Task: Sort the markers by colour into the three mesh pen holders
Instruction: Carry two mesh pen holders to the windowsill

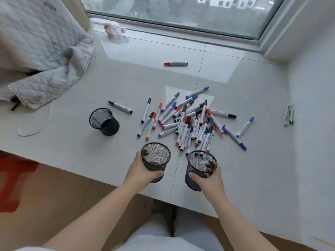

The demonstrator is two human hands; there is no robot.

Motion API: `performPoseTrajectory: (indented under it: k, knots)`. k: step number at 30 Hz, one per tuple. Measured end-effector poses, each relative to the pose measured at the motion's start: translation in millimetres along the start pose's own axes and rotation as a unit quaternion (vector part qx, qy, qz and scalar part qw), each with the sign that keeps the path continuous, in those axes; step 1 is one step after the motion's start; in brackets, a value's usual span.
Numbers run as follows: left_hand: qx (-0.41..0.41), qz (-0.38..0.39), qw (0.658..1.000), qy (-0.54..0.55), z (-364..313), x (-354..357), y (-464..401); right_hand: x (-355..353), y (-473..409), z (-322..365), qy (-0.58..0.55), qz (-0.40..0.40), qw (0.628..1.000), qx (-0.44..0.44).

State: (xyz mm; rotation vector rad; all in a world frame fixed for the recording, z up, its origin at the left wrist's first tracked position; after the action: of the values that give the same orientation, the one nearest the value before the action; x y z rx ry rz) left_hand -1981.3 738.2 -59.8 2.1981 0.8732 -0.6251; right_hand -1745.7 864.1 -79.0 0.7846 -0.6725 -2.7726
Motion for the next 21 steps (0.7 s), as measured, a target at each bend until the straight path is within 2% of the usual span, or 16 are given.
performPoseTrajectory:
  k: [9,12,18,21]
  knots:
    - [-0.015,-0.041,0.998,0.042,3,3,-27,32,-17,9,0.044,0.022,0.998,-0.046]
    - [-0.019,-0.036,0.997,0.059,6,5,-34,35,-18,5,0.035,0.001,0.999,-0.037]
    - [0.026,0.012,0.999,0.015,5,9,-60,46,-15,-1,-0.005,-0.067,0.998,-0.007]
    - [0.039,0.009,0.999,0.008,9,8,-73,55,-12,-4,-0.026,-0.098,0.995,-0.003]
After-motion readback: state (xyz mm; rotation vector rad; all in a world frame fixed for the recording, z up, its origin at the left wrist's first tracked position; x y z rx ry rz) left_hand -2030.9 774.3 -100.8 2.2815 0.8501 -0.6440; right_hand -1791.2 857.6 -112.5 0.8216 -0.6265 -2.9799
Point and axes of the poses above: each hand's wrist, its own y-axis away from the middle knuckle, its own x-axis out of the palm, z = x × y, the point moved 8 cm from there along -y, towards the middle knuckle, and after that the axes turned 10 degrees about -z, right-handed, at the moved point
